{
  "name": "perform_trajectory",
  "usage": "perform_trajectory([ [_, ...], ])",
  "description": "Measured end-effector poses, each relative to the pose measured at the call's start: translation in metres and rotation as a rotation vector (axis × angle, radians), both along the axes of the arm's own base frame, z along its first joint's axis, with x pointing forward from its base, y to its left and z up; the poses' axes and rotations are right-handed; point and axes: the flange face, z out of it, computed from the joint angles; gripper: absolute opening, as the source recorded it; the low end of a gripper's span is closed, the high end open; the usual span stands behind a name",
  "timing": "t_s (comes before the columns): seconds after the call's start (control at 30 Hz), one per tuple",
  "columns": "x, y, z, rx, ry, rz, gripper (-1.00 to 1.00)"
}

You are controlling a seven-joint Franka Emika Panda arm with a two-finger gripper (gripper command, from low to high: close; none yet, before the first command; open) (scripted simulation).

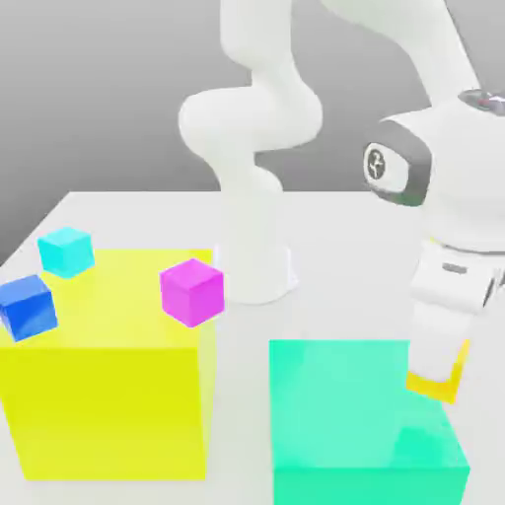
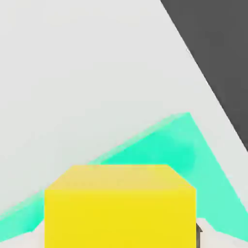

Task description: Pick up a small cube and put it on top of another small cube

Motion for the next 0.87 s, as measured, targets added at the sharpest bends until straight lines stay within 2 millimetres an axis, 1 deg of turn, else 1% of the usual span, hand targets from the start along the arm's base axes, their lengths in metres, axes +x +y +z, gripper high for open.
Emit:
perform_trajectory([
  [0.1,0.003,-0.048,0.041,0.001,-0.001,-0.176,-1.00],
  [0.2,-0.003,-0.105,0.080,0.005,-0.001,-0.370,-1.00],
  [0.27,-0.012,-0.144,0.105,0.009,-0.001,-0.504,-1.00],
  [0.37,-0.036,-0.198,0.140,0.016,0.000,-0.705,-1.00],
  [0.4,-0.042,-0.210,0.142,0.018,0.001,-0.750,-1.00],
  [0.43,-0.045,-0.216,0.136,0.019,0.001,-0.772,-1.00],
  [0.5,-0.048,-0.220,0.112,0.020,0.002,-0.789,-1.00],
  [0.53,-0.049,-0.221,0.098,0.020,0.002,-0.792,1.00],
  [0.7,-0.049,-0.221,0.098,0.020,0.002,-0.792,1.00],
  [0.73,-0.049,-0.221,0.091,0.017,0.000,-0.793,1.00],
  [0.77,-0.049,-0.221,0.096,0.016,0.000,-0.794,1.00],
  [0.8,-0.049,-0.222,0.105,0.015,0.000,-0.794,1.00],
  [0.87,-0.048,-0.222,0.131,0.015,-0.001,-0.794,1.00],
])
